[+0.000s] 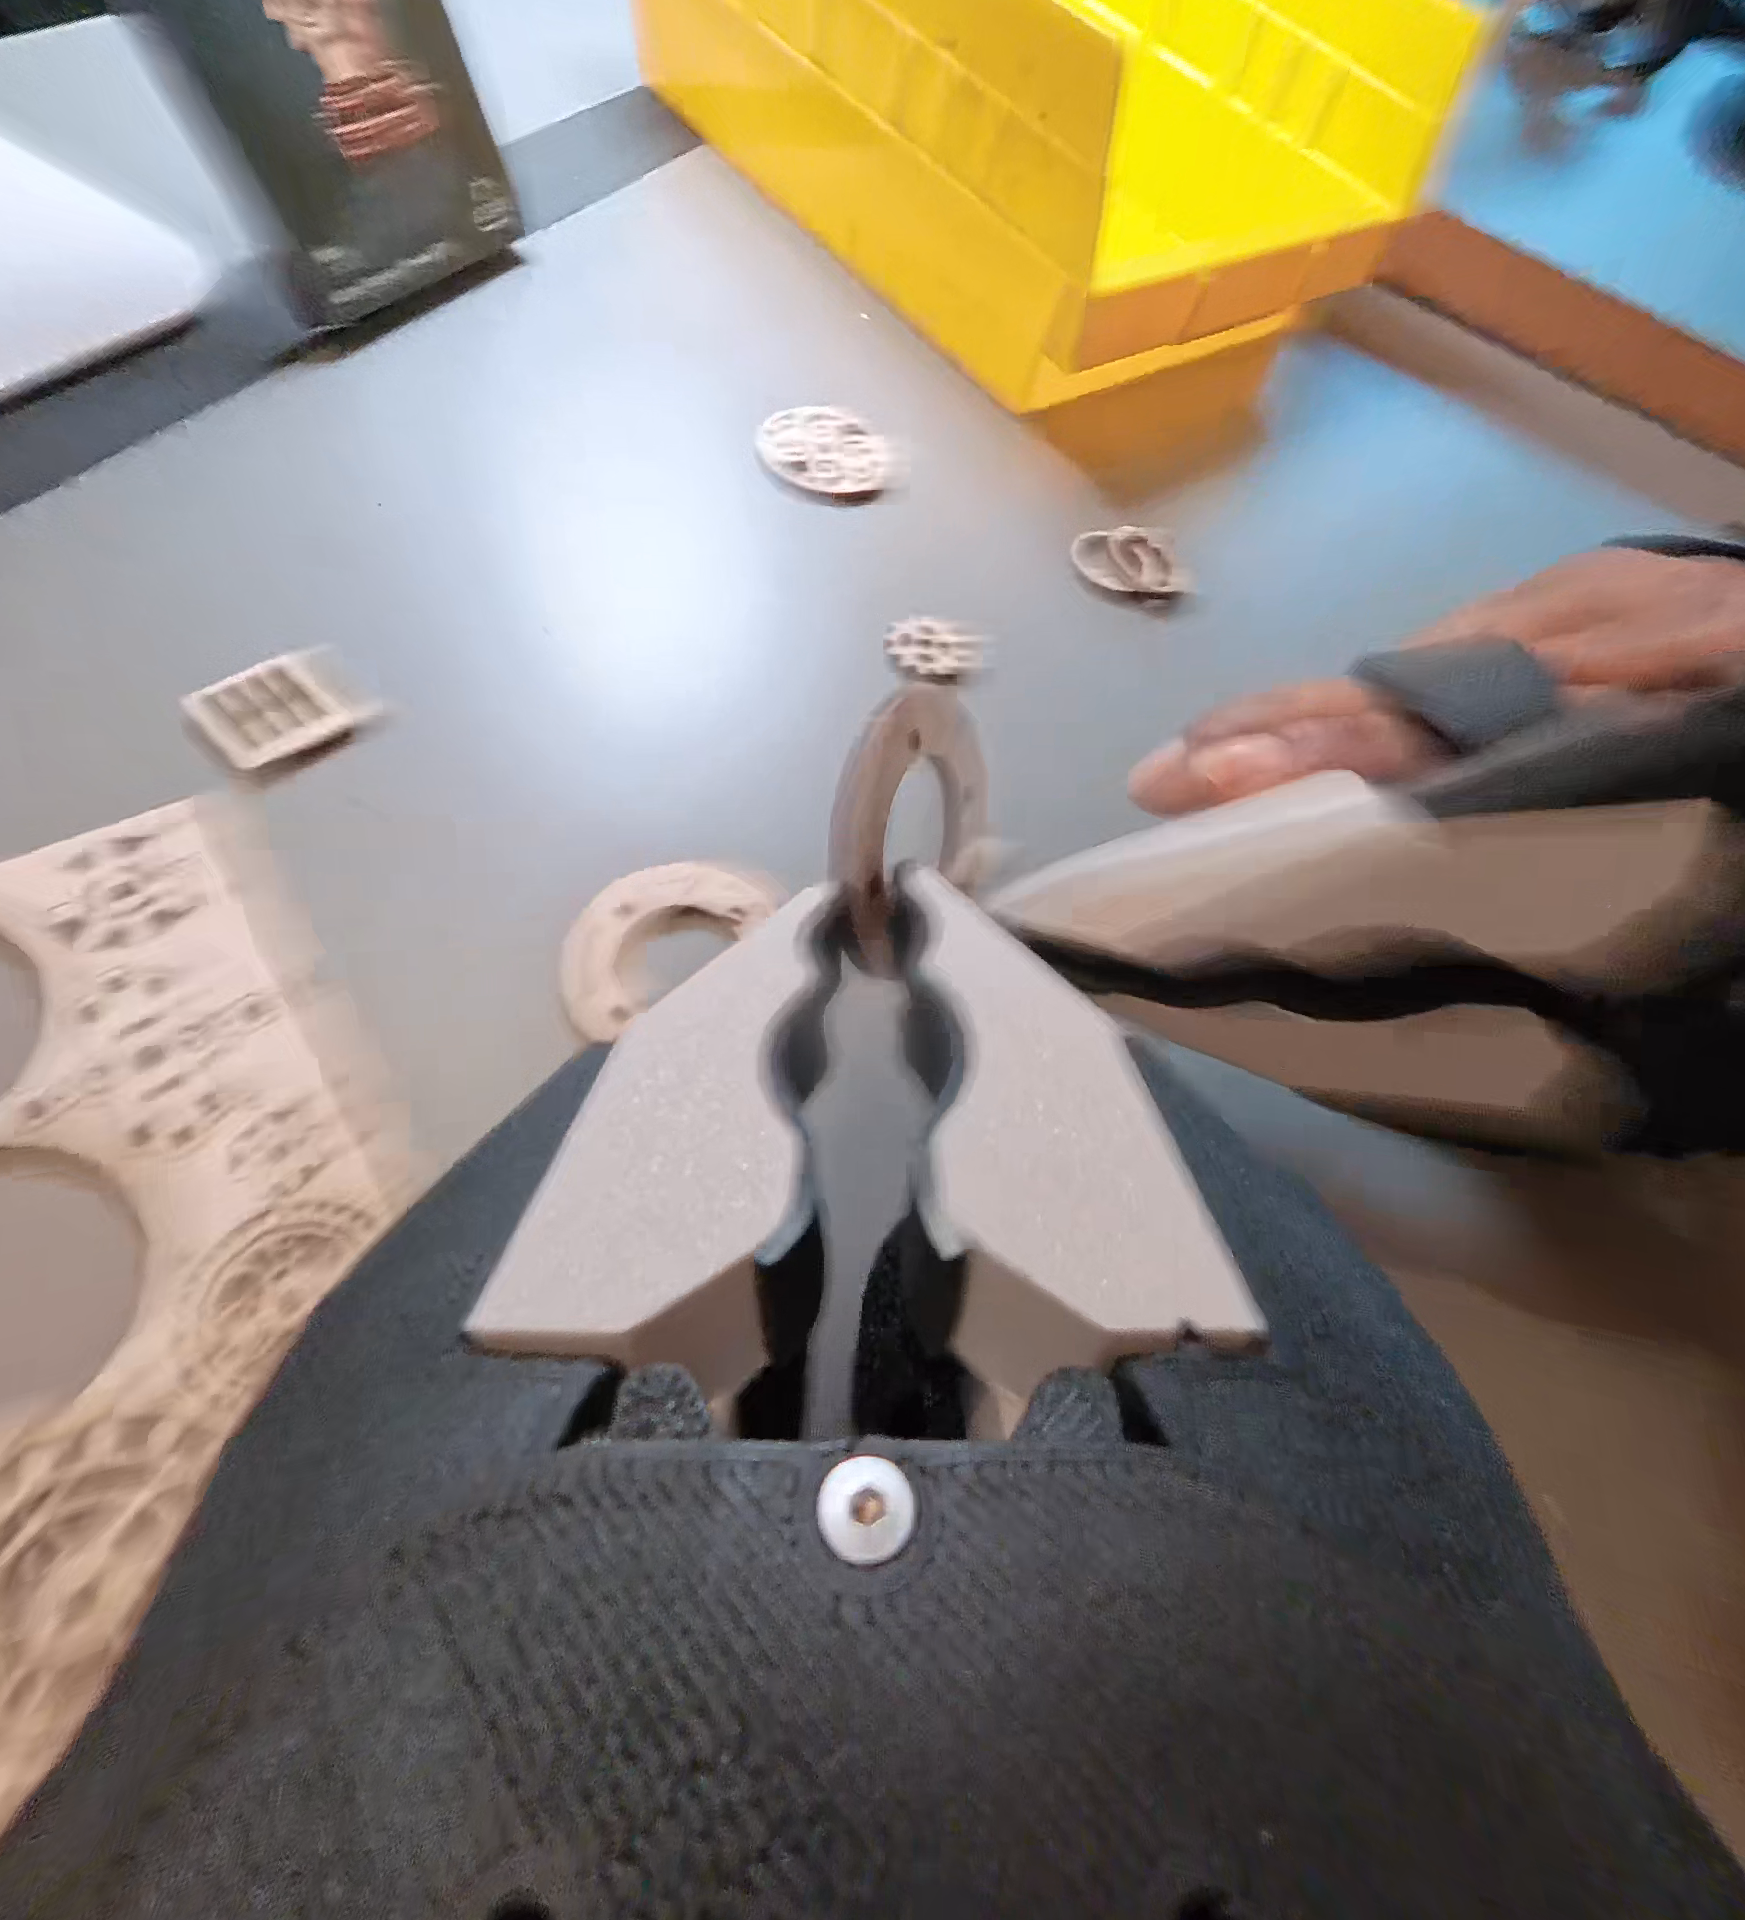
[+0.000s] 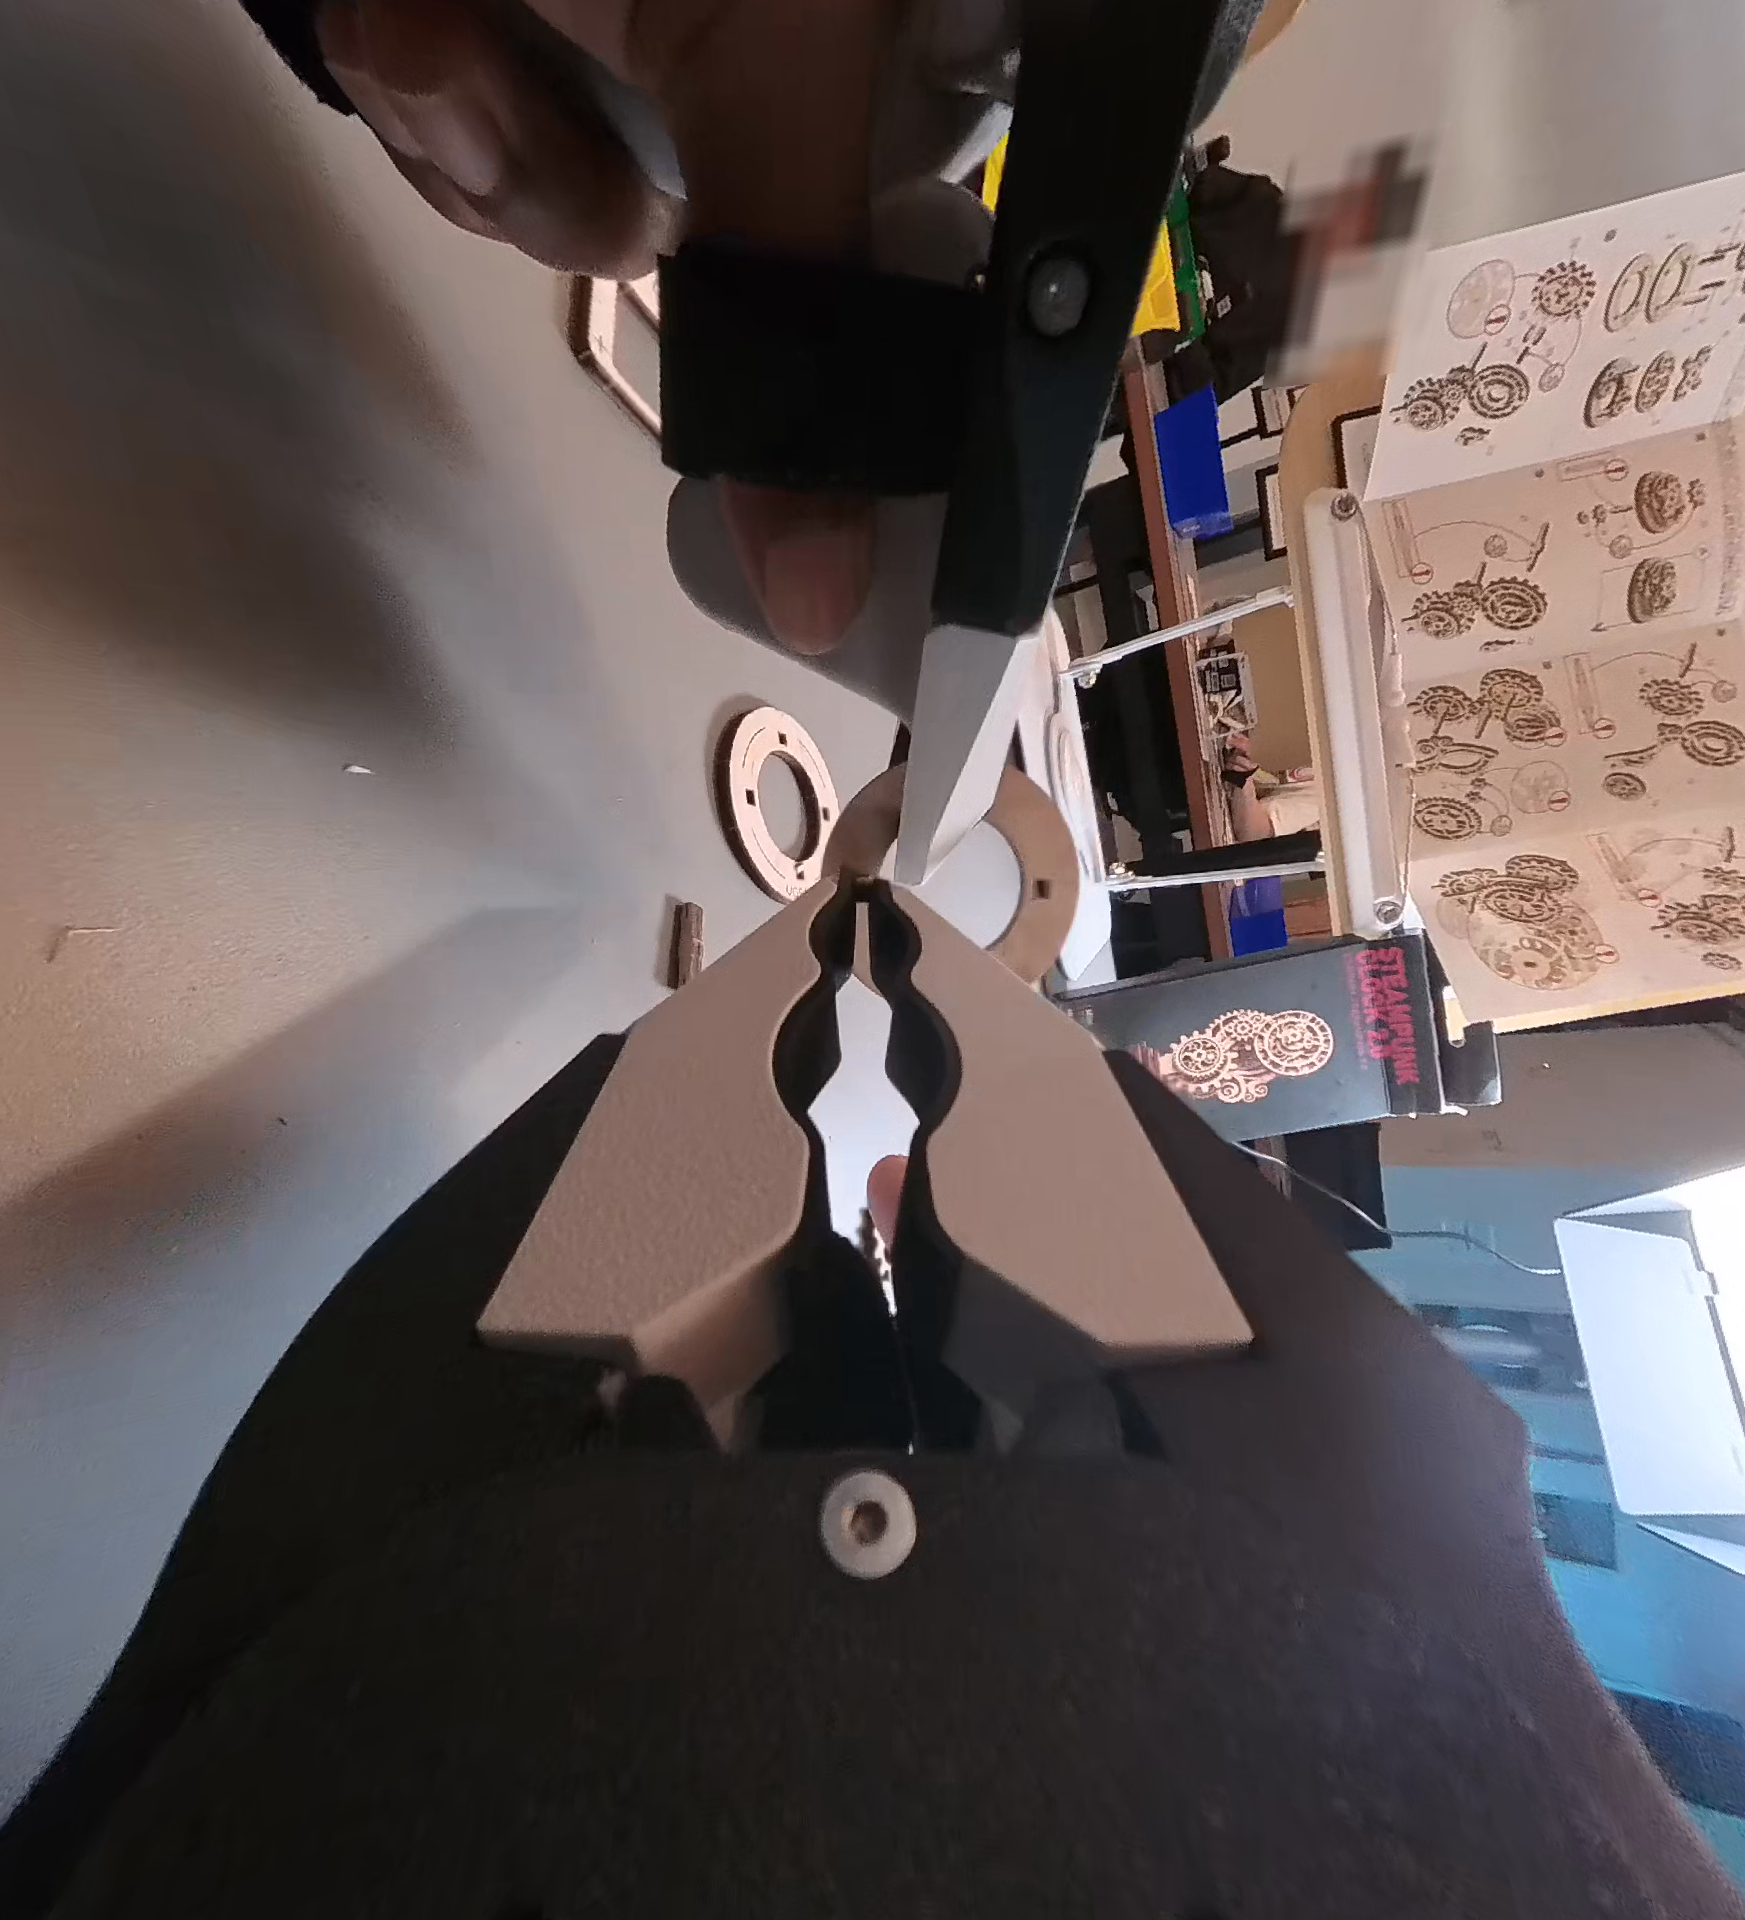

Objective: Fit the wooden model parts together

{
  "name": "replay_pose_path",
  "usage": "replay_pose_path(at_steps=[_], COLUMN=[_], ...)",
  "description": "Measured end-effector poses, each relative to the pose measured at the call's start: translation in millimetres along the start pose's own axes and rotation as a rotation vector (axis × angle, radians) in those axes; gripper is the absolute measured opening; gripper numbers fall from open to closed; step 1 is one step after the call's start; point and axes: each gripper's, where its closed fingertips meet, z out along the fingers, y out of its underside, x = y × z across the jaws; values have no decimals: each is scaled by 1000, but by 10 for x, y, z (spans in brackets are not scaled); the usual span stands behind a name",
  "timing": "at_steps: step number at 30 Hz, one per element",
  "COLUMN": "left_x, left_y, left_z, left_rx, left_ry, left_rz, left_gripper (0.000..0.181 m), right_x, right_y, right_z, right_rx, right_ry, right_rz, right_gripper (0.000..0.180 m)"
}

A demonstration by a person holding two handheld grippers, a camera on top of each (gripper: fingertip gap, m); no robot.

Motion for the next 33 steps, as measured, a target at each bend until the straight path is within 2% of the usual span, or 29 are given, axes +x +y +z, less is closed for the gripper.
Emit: replay_pose_path(at_steps=[1,2,3,5,7,11,16,17,19,22,30,33], left_x=[-477,-694,-610,-348,-235,-319,-147,-103,-19,53,159,180], left_y=[85,104,11,-126,-103,-169,-199,-196,-186,-160,-127,-112], left_z=[-97,-229,-326,-406,-309,-398,-379,-368,-344,-314,-254,-239], left_rx=[-57,-42,33,83,64,100,115,113,107,88,50,42], left_ry=[-274,-294,-150,-106,-87,-89,-17,-4,30,52,107,128], left_rz=[108,9,-147,-42,-15,-44,-45,-36,-39,-36,-95,-128], left_gripper=[2,1,1,0,1,0,1,1,1,1,1,1], right_x=[-15,-34,-74,10,177,204,198,208,233,223,129,115], right_y=[-119,-304,-371,-188,-157,-190,-202,-233,-260,-239,-160,-134], right_z=[-75,-221,-293,-248,-220,-221,-190,-187,-158,-90,-14,-2], right_rx=[66,125,133,87,114,175,197,213,214,192,159,147], right_ry=[-5,-9,-18,-11,8,2,15,12,-6,-25,-55,-52], right_rz=[4,19,34,93,120,127,119,124,147,138,119,91], right_gripper=[0,0,0,0,0,0,0,2,17,23,12,2])
